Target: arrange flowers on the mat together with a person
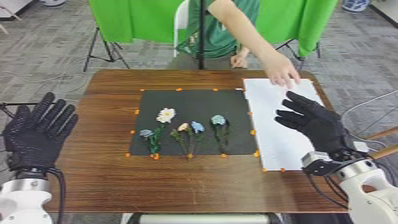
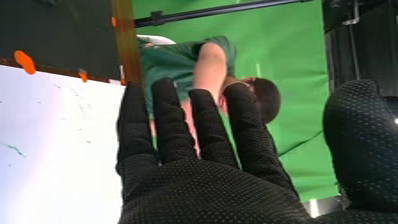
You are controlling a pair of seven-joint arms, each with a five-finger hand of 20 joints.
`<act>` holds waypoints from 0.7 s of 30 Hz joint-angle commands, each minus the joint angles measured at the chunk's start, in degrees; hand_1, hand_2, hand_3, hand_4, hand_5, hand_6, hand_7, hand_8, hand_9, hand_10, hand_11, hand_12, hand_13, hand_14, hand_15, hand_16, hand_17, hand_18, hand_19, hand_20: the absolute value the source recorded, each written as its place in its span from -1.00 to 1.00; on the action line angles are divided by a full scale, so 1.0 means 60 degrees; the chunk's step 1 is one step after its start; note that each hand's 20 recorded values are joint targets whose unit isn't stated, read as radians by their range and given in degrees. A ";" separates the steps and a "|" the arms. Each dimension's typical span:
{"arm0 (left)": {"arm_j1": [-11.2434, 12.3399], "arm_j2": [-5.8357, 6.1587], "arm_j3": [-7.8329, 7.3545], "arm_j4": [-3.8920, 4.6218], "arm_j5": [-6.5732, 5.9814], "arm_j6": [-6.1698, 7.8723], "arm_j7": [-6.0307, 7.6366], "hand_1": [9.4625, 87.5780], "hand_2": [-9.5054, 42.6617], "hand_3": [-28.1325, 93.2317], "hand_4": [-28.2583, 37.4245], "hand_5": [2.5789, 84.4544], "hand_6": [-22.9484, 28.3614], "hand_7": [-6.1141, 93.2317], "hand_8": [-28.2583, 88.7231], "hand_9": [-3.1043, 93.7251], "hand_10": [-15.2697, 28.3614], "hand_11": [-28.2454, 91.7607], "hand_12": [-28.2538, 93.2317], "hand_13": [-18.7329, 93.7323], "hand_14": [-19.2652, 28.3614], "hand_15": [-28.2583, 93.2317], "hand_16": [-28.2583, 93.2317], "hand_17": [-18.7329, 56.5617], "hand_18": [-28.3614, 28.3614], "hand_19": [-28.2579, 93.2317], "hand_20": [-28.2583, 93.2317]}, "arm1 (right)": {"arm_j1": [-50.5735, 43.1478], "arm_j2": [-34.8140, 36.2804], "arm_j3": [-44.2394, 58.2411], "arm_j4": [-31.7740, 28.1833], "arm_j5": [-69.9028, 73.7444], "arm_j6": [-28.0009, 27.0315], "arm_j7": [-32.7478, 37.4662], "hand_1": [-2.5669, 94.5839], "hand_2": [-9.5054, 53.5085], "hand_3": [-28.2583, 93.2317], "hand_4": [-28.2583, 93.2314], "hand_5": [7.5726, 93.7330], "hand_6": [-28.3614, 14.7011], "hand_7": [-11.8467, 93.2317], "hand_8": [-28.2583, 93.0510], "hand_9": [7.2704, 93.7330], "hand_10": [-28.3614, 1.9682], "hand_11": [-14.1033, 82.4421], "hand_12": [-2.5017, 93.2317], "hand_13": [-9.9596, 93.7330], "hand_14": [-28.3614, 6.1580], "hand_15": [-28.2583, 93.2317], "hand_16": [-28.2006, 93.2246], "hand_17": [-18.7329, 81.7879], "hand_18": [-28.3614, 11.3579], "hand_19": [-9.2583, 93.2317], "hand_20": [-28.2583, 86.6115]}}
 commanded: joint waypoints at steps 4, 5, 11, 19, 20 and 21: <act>0.0164 -0.0131 0.0091 -0.0028 -0.0056 -0.0009 -0.0021 -0.65 -0.14 0.67 -1.00 -0.09 0.18 -0.70 -0.66 -0.29 0.32 -0.29 -0.40 -0.23 0.35 -0.16 -0.63 -0.62 0.45 -0.06 -0.36 | -0.0139 -0.0108 0.0039 -0.0207 -0.0006 0.0342 0.0213 -0.58 -0.38 0.65 -0.89 -0.36 0.11 -0.63 -0.64 -0.40 -0.04 -0.66 -0.62 -0.19 -0.23 -0.41 -0.09 -0.43 -0.46 -0.14 -0.28; 0.0180 -0.0135 0.0085 -0.0032 -0.0074 -0.0021 -0.0018 -0.65 -0.14 0.67 -1.00 -0.08 0.18 -0.70 -0.66 -0.28 0.32 -0.29 -0.40 -0.23 0.35 -0.16 -0.64 -0.62 0.45 -0.06 -0.36 | -0.0145 -0.0116 0.0051 -0.0243 -0.0017 0.0398 0.0290 -0.58 -0.38 0.65 -0.89 -0.36 0.11 -0.63 -0.64 -0.40 -0.04 -0.66 -0.62 -0.19 -0.23 -0.41 -0.09 -0.43 -0.46 -0.14 -0.28; 0.0184 -0.0141 0.0075 -0.0042 -0.0111 -0.0067 0.0001 -0.65 -0.14 0.67 -1.00 -0.08 0.18 -0.70 -0.66 -0.28 0.33 -0.29 -0.40 -0.23 0.35 -0.16 -0.64 -0.62 0.45 -0.06 -0.36 | -0.0021 -0.0086 -0.0026 -0.0253 -0.0096 0.0385 0.0293 -0.58 -0.37 0.65 -0.89 -0.35 0.10 -0.63 -0.64 -0.39 -0.05 -0.66 -0.62 -0.19 -0.24 -0.41 -0.09 -0.43 -0.46 -0.13 -0.28; 0.0189 -0.0169 0.0103 -0.0035 -0.0151 -0.0093 0.0041 -0.65 -0.14 0.67 -1.00 -0.08 0.19 -0.70 -0.66 -0.27 0.33 -0.28 -0.40 -0.23 0.35 -0.16 -0.64 -0.63 0.45 -0.06 -0.36 | 0.0052 -0.0103 -0.0124 -0.0250 -0.0103 0.0398 0.0352 -0.57 -0.37 0.66 -0.89 -0.35 0.10 -0.62 -0.64 -0.39 -0.06 -0.66 -0.62 -0.19 -0.24 -0.41 -0.09 -0.43 -0.47 -0.12 -0.29; 0.0174 -0.0173 0.0106 -0.0024 -0.0150 -0.0085 0.0025 -0.65 -0.14 0.67 -1.00 -0.08 0.19 -0.70 -0.66 -0.27 0.33 -0.28 -0.40 -0.23 0.35 -0.16 -0.64 -0.62 0.46 -0.06 -0.36 | 0.0061 -0.0095 -0.0138 -0.0257 -0.0108 0.0403 0.0377 -0.57 -0.37 0.66 -0.89 -0.35 0.10 -0.62 -0.64 -0.39 -0.07 -0.66 -0.62 -0.19 -0.24 -0.41 -0.09 -0.43 -0.46 -0.12 -0.29; 0.0175 -0.0172 0.0117 -0.0018 -0.0151 -0.0077 0.0029 -0.65 -0.14 0.67 -1.00 -0.08 0.19 -0.70 -0.66 -0.27 0.33 -0.28 -0.40 -0.23 0.35 -0.16 -0.64 -0.62 0.46 -0.06 -0.36 | 0.0083 -0.0101 -0.0144 -0.0247 -0.0134 0.0379 0.0423 -0.57 -0.37 0.66 -0.89 -0.35 0.10 -0.62 -0.64 -0.40 -0.07 -0.66 -0.62 -0.19 -0.24 -0.40 -0.09 -0.43 -0.47 -0.12 -0.29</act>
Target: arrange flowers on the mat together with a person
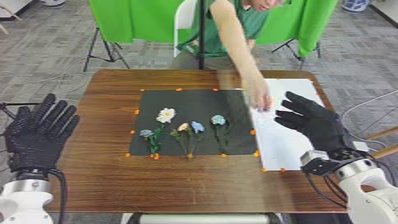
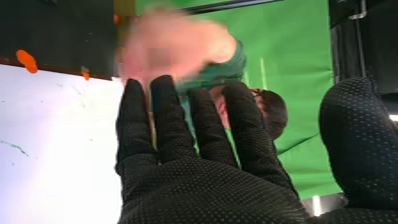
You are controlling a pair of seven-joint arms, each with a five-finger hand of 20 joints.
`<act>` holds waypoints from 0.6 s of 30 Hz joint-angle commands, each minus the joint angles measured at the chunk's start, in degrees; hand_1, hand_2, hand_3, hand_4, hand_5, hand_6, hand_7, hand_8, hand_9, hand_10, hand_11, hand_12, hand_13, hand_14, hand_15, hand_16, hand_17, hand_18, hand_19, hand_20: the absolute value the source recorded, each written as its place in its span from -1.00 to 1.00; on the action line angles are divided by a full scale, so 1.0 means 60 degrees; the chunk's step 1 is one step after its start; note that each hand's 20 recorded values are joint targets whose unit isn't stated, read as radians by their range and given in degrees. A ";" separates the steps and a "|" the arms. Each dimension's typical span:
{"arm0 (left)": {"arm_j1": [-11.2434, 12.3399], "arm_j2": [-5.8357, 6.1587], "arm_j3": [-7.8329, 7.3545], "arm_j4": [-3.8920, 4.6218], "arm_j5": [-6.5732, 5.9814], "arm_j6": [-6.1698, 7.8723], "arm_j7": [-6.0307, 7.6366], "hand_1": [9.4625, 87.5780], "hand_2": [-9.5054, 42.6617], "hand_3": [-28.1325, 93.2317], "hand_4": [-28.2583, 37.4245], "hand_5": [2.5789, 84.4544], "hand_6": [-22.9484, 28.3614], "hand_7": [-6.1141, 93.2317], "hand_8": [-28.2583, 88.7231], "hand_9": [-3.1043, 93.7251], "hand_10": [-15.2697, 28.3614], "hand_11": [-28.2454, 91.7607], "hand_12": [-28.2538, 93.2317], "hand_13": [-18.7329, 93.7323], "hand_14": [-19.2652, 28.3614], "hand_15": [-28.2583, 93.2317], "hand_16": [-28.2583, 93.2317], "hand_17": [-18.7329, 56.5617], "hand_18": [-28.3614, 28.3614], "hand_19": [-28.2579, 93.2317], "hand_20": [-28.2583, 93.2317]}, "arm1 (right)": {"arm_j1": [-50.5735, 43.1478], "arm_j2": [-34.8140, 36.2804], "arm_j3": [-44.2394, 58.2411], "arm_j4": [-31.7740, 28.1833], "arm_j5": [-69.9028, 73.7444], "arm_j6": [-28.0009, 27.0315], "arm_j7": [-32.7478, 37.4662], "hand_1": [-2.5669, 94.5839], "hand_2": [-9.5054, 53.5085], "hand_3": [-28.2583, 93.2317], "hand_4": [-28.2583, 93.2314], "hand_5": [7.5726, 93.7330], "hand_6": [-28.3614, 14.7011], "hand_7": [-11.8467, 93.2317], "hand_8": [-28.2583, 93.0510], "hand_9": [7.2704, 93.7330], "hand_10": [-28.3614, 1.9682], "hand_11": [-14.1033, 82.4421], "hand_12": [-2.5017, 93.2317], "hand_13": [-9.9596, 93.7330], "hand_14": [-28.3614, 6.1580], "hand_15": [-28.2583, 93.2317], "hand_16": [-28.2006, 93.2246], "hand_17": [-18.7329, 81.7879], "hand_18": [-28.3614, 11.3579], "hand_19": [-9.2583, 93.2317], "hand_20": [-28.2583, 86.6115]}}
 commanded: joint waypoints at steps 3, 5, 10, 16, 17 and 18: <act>0.0168 -0.0120 0.0114 0.0003 -0.0150 -0.0080 0.0049 -0.65 -0.14 0.67 -1.00 -0.08 0.19 -0.70 -0.66 -0.27 0.33 -0.28 -0.40 -0.23 0.35 -0.16 -0.64 -0.62 0.46 -0.06 -0.36 | 0.0082 -0.0058 -0.0113 -0.0047 -0.0101 0.0019 0.0135 -0.57 -0.37 0.66 -0.89 -0.35 0.10 -0.62 -0.64 -0.40 -0.08 -0.66 -0.62 -0.19 -0.24 -0.40 -0.09 -0.43 -0.47 -0.12 -0.29; 0.0160 -0.0115 0.0129 0.0007 -0.0137 -0.0075 0.0034 -0.65 -0.14 0.67 -1.00 -0.08 0.19 -0.70 -0.66 -0.27 0.33 -0.28 -0.40 -0.23 0.35 -0.16 -0.64 -0.63 0.46 -0.06 -0.36 | 0.0103 -0.0073 -0.0132 -0.0045 -0.0114 -0.0006 0.0159 -0.57 -0.37 0.66 -0.89 -0.36 0.10 -0.62 -0.64 -0.40 -0.08 -0.66 -0.62 -0.19 -0.25 -0.40 -0.09 -0.43 -0.47 -0.11 -0.29; 0.0080 -0.0076 0.0136 0.0030 -0.0136 -0.0042 -0.0039 -0.65 -0.14 0.67 -1.00 -0.08 0.18 -0.70 -0.66 -0.27 0.33 -0.28 -0.40 -0.23 0.38 -0.15 -0.63 -0.63 0.46 -0.06 -0.36 | 0.0156 -0.0052 -0.0171 -0.0025 -0.0121 -0.0037 0.0207 -0.57 -0.37 0.66 -0.89 -0.36 0.10 -0.62 -0.65 -0.40 -0.08 -0.66 -0.62 -0.19 -0.25 -0.39 -0.10 -0.43 -0.47 -0.11 -0.29; 0.0075 -0.0034 0.0090 0.0043 -0.0131 -0.0106 -0.0035 -0.65 -0.14 0.67 -1.00 -0.08 0.19 -0.70 -0.66 -0.27 0.34 -0.28 -0.40 -0.24 0.40 -0.15 -0.63 -0.63 0.46 -0.05 -0.36 | 0.0158 -0.0063 -0.0184 -0.0019 -0.0139 -0.0122 0.0231 -0.57 -0.37 0.66 -0.89 -0.36 0.10 -0.62 -0.65 -0.40 -0.08 -0.66 -0.62 -0.19 -0.25 -0.39 -0.10 -0.43 -0.47 -0.10 -0.29; 0.0066 -0.0024 0.0086 0.0045 -0.0138 -0.0120 -0.0037 -0.65 -0.14 0.67 -1.00 -0.08 0.19 -0.70 -0.66 -0.27 0.34 -0.28 -0.40 -0.24 0.39 -0.15 -0.63 -0.63 0.46 -0.05 -0.36 | 0.0149 -0.0066 -0.0184 -0.0024 -0.0133 -0.0129 0.0222 -0.57 -0.37 0.66 -0.89 -0.36 0.10 -0.62 -0.65 -0.40 -0.09 -0.66 -0.62 -0.19 -0.25 -0.39 -0.10 -0.43 -0.47 -0.10 -0.29; 0.0063 -0.0020 0.0084 0.0042 -0.0147 -0.0121 -0.0041 -0.65 -0.14 0.67 -1.00 -0.08 0.19 -0.70 -0.66 -0.27 0.34 -0.28 -0.40 -0.24 0.39 -0.15 -0.63 -0.63 0.46 -0.05 -0.36 | 0.0150 -0.0065 -0.0180 -0.0024 -0.0135 -0.0148 0.0217 -0.57 -0.37 0.66 -0.89 -0.36 0.10 -0.62 -0.64 -0.40 -0.09 -0.66 -0.62 -0.19 -0.25 -0.39 -0.10 -0.43 -0.47 -0.10 -0.29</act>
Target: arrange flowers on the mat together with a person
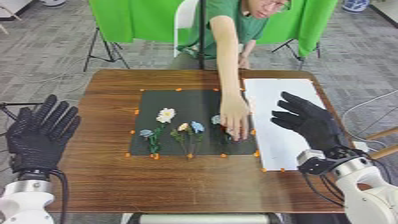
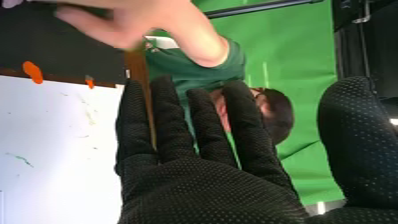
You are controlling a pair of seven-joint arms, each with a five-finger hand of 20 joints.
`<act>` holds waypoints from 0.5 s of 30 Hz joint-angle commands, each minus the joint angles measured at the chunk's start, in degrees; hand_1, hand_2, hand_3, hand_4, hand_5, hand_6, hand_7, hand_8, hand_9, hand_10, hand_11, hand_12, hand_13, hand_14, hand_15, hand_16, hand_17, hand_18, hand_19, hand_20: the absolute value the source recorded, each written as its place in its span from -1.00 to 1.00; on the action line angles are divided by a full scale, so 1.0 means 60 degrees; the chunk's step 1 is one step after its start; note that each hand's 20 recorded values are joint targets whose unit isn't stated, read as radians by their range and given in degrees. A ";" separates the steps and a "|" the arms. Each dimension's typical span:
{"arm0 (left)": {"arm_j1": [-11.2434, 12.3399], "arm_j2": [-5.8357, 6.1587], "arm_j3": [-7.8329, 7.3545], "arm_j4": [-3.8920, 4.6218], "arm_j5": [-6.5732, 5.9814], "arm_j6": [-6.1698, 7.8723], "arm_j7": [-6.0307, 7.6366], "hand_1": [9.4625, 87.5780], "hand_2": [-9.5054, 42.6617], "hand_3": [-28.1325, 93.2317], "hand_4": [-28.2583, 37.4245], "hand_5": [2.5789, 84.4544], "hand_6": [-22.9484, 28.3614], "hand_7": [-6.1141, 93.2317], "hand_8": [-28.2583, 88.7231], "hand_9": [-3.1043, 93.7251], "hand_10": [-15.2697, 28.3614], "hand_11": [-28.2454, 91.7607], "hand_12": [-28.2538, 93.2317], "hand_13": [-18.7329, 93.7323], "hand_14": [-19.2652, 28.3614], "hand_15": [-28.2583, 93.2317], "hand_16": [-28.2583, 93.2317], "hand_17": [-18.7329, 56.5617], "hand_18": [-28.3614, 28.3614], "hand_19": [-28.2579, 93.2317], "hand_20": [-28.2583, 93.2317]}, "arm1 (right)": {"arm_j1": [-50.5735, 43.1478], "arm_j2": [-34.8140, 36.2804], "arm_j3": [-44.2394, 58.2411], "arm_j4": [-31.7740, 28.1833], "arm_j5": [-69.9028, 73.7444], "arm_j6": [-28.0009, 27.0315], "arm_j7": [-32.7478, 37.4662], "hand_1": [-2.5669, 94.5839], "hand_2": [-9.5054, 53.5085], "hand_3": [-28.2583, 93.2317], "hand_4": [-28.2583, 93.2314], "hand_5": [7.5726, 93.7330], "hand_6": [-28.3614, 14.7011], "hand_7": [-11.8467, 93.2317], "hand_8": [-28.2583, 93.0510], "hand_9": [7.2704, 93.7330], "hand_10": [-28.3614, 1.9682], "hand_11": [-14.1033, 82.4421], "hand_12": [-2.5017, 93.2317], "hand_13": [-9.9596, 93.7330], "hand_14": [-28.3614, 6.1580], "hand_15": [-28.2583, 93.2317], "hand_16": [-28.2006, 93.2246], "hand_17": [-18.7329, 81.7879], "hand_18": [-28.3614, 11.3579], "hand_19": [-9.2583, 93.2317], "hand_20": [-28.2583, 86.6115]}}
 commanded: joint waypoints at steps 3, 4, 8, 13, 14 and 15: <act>0.0075 0.0029 0.0003 0.0050 -0.0070 -0.0163 -0.0004 -0.65 -0.14 0.66 -1.00 -0.08 0.18 -0.70 -0.66 -0.27 0.34 -0.28 -0.40 -0.24 0.39 -0.15 -0.63 -0.63 0.46 -0.06 -0.36 | -0.0038 -0.0045 0.0018 -0.0030 -0.0120 -0.0164 -0.0013 -0.57 -0.38 0.66 -0.89 -0.36 0.10 -0.62 -0.65 -0.40 -0.12 -0.66 -0.61 -0.19 -0.25 -0.39 -0.10 -0.43 -0.47 -0.10 -0.29; 0.0076 0.0028 -0.0016 0.0049 -0.0073 -0.0172 -0.0010 -0.65 -0.14 0.66 -1.00 -0.08 0.18 -0.70 -0.66 -0.27 0.34 -0.28 -0.40 -0.24 0.39 -0.15 -0.63 -0.63 0.46 -0.06 -0.36 | -0.0018 -0.0036 0.0001 -0.0025 -0.0116 -0.0143 -0.0020 -0.57 -0.38 0.66 -0.89 -0.36 0.10 -0.62 -0.64 -0.40 -0.12 -0.66 -0.61 -0.19 -0.25 -0.39 -0.10 -0.43 -0.47 -0.10 -0.29; 0.0093 0.0032 -0.0049 0.0047 -0.0159 -0.0177 0.0022 -0.67 -0.13 0.66 -1.00 -0.08 0.18 -0.70 -0.66 -0.27 0.34 -0.28 -0.40 -0.24 0.38 -0.16 -0.63 -0.63 0.46 -0.06 -0.36 | 0.0016 -0.0039 -0.0008 -0.0005 -0.0112 -0.0189 -0.0007 -0.57 -0.38 0.66 -0.89 -0.36 0.09 -0.62 -0.65 -0.40 -0.13 -0.66 -0.61 -0.19 -0.25 -0.39 -0.10 -0.43 -0.48 -0.10 -0.29; 0.0092 0.0020 -0.0040 0.0068 -0.0355 -0.0247 0.0126 -0.69 -0.11 0.66 -1.00 -0.09 0.18 -0.70 -0.66 -0.27 0.34 -0.29 -0.40 -0.24 0.37 -0.16 -0.63 -0.63 0.46 -0.06 -0.35 | 0.0080 -0.0056 -0.0040 0.0023 -0.0154 -0.0392 0.0004 -0.57 -0.39 0.66 -0.89 -0.36 0.09 -0.62 -0.65 -0.41 -0.14 -0.66 -0.61 -0.19 -0.25 -0.39 -0.10 -0.43 -0.47 -0.10 -0.30; 0.0071 0.0010 -0.0028 0.0083 -0.0384 -0.0277 0.0128 -0.69 -0.11 0.66 -1.00 -0.09 0.18 -0.70 -0.66 -0.27 0.33 -0.29 -0.40 -0.23 0.37 -0.16 -0.63 -0.63 0.46 -0.06 -0.35 | 0.0088 -0.0054 -0.0052 0.0022 -0.0158 -0.0391 -0.0008 -0.56 -0.39 0.65 -0.89 -0.36 0.09 -0.63 -0.64 -0.41 -0.15 -0.66 -0.62 -0.19 -0.25 -0.39 -0.10 -0.43 -0.47 -0.10 -0.30; 0.0073 0.0007 -0.0006 0.0081 -0.0421 -0.0285 0.0155 -0.69 -0.11 0.66 -1.00 -0.09 0.18 -0.70 -0.66 -0.27 0.34 -0.29 -0.40 -0.23 0.37 -0.17 -0.63 -0.63 0.46 -0.06 -0.35 | 0.0072 -0.0063 -0.0036 0.0012 -0.0158 -0.0413 -0.0005 -0.56 -0.40 0.65 -0.89 -0.36 0.09 -0.63 -0.64 -0.41 -0.15 -0.66 -0.61 -0.19 -0.25 -0.39 -0.10 -0.43 -0.47 -0.10 -0.30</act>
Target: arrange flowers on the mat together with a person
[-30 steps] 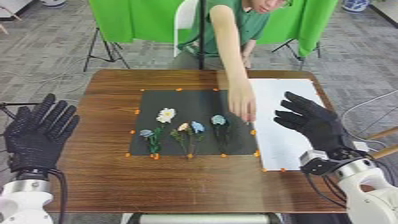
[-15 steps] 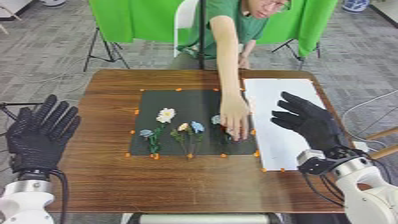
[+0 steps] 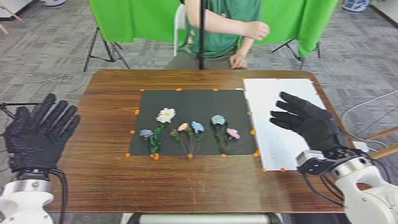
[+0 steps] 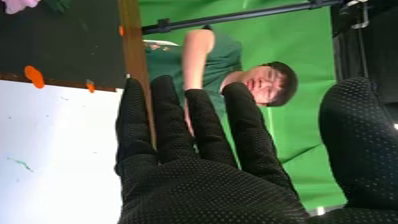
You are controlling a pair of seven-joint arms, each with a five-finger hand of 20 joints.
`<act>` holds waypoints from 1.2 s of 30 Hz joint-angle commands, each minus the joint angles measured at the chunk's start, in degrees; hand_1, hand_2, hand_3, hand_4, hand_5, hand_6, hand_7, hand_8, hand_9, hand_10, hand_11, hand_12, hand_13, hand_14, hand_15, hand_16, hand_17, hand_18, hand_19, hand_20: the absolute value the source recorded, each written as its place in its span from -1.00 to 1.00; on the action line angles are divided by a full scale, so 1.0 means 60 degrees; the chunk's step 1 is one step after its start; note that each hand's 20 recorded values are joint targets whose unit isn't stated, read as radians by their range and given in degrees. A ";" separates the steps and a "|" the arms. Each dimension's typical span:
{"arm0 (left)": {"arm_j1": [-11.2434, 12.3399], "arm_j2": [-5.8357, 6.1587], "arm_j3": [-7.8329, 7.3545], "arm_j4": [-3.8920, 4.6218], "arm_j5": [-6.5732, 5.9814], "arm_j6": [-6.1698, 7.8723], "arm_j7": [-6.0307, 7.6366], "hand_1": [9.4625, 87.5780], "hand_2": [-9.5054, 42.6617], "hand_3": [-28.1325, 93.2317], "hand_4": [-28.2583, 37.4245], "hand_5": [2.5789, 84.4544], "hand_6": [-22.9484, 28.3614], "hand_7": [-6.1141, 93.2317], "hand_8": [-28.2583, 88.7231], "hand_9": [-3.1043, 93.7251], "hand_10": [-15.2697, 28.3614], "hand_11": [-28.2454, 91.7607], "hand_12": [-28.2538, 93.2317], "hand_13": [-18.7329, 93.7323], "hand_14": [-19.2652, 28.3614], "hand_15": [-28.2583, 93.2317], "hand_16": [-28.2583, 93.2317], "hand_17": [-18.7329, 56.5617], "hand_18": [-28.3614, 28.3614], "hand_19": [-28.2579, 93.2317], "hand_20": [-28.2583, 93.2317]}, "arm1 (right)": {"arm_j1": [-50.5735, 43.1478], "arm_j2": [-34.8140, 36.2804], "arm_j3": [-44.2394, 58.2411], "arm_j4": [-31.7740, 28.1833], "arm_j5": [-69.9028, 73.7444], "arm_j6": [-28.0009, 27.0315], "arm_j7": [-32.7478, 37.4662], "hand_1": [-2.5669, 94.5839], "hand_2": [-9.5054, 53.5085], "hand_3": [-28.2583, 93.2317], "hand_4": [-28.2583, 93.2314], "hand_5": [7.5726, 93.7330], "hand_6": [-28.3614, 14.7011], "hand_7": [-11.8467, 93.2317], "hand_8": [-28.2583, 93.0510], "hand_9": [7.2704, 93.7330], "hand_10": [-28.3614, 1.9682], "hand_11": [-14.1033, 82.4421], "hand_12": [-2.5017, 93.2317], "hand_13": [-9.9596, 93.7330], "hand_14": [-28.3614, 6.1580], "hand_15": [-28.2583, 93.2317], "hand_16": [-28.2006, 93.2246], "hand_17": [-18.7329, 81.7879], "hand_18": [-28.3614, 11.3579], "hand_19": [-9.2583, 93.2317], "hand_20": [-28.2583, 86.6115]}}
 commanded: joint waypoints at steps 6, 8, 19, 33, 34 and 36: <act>0.0076 -0.0041 0.0104 0.0080 -0.0412 -0.0218 0.0160 -0.69 -0.11 0.66 -1.00 -0.09 0.18 -0.70 -0.66 -0.27 0.34 -0.29 -0.40 -0.23 0.36 -0.17 -0.63 -0.63 0.46 -0.06 -0.35 | 0.0026 -0.0071 -0.0049 -0.0017 -0.0075 -0.0233 -0.0022 -0.56 -0.40 0.65 -0.89 -0.36 0.09 -0.63 -0.64 -0.41 -0.15 -0.66 -0.61 -0.19 -0.25 -0.40 -0.10 -0.43 -0.47 -0.11 -0.30; 0.0087 -0.0051 0.0101 0.0079 -0.0434 -0.0225 0.0172 -0.69 -0.11 0.66 -1.00 -0.09 0.18 -0.70 -0.66 -0.27 0.34 -0.29 -0.40 -0.23 0.36 -0.17 -0.63 -0.63 0.46 -0.06 -0.35 | 0.0028 -0.0072 -0.0059 -0.0014 -0.0072 -0.0231 -0.0006 -0.56 -0.40 0.65 -0.89 -0.36 0.09 -0.63 -0.64 -0.41 -0.15 -0.66 -0.61 -0.19 -0.25 -0.40 -0.10 -0.43 -0.47 -0.11 -0.30; 0.0214 -0.0088 0.0042 0.0019 -0.0497 -0.0262 0.0213 -0.69 -0.12 0.66 -1.00 -0.09 0.18 -0.71 -0.66 -0.26 0.33 -0.29 -0.40 -0.23 0.36 -0.17 -0.63 -0.63 0.46 -0.06 -0.35 | 0.0091 -0.0095 -0.0087 -0.0004 -0.0054 -0.0348 0.0033 -0.56 -0.41 0.65 -0.89 -0.36 0.09 -0.63 -0.64 -0.41 -0.14 -0.66 -0.61 -0.19 -0.25 -0.39 -0.10 -0.44 -0.47 -0.11 -0.30; 0.0262 -0.0128 0.0016 0.0001 -0.0573 -0.0332 0.0350 -0.69 -0.10 0.64 -1.00 -0.09 0.17 -0.71 -0.66 -0.26 0.34 -0.29 -0.40 -0.23 0.36 -0.17 -0.63 -0.62 0.46 -0.06 -0.35 | 0.0052 -0.0103 -0.0069 0.0007 0.0027 -0.0333 -0.0003 -0.56 -0.42 0.65 -0.89 -0.36 0.09 -0.63 -0.64 -0.41 -0.13 -0.66 -0.61 -0.19 -0.24 -0.40 -0.10 -0.44 -0.47 -0.11 -0.30; 0.0247 -0.0123 0.0011 0.0005 -0.0563 -0.0323 0.0338 -0.70 -0.10 0.65 -1.00 -0.09 0.17 -0.71 -0.66 -0.26 0.34 -0.29 -0.40 -0.23 0.36 -0.17 -0.63 -0.62 0.46 -0.06 -0.35 | 0.0037 -0.0102 -0.0056 -0.0001 0.0027 -0.0342 -0.0006 -0.56 -0.42 0.65 -0.89 -0.36 0.09 -0.63 -0.64 -0.41 -0.14 -0.66 -0.61 -0.19 -0.24 -0.40 -0.10 -0.44 -0.47 -0.11 -0.30; 0.0215 -0.0109 0.0003 0.0027 -0.0572 -0.0337 0.0345 -0.70 -0.10 0.65 -1.00 -0.09 0.18 -0.71 -0.66 -0.26 0.34 -0.29 -0.40 -0.23 0.36 -0.17 -0.63 -0.62 0.46 -0.06 -0.35 | 0.0057 -0.0102 -0.0069 0.0002 0.0016 -0.0333 -0.0013 -0.56 -0.42 0.65 -0.89 -0.36 0.09 -0.63 -0.64 -0.41 -0.13 -0.66 -0.61 -0.19 -0.24 -0.39 -0.10 -0.44 -0.47 -0.11 -0.30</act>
